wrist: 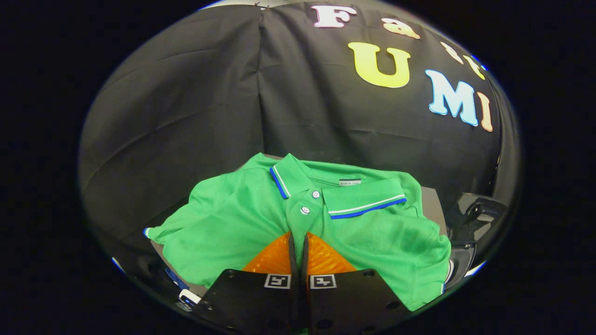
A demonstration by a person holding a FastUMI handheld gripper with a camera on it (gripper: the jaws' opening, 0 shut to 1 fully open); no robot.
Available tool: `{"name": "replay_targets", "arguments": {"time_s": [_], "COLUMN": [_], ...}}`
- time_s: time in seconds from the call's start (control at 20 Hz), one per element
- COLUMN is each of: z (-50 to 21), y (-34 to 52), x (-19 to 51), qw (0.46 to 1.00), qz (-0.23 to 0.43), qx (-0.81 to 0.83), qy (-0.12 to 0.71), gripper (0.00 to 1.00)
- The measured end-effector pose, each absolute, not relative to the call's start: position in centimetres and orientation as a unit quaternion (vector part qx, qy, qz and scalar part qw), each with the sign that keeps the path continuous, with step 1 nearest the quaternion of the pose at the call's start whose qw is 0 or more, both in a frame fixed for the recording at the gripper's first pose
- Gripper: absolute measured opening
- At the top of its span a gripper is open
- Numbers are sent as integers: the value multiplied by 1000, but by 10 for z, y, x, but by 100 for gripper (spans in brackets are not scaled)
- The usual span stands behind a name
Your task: Put the clothes into the washing machine and then close the washing machine lid.
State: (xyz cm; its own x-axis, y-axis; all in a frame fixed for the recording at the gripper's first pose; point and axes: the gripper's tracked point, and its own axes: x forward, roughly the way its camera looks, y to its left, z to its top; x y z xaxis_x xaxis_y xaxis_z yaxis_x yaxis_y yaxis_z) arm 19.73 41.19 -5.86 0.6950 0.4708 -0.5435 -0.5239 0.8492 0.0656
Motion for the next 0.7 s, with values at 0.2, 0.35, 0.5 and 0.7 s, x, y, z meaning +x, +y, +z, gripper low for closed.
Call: {"name": "replay_targets", "arguments": {"time_s": [0.2, 0.35, 0.5, 0.7], "z": [-25, -6, 13, 29], "y": [401, 388, 370, 344], "x": [198, 205, 209, 216], "qw": [931, 935, 942, 950], "qz": [270, 271, 267, 252], "qx": [-9, 3, 15, 17], "qy": [245, 227, 205, 186], "gripper": [1, 1, 1, 1]}}
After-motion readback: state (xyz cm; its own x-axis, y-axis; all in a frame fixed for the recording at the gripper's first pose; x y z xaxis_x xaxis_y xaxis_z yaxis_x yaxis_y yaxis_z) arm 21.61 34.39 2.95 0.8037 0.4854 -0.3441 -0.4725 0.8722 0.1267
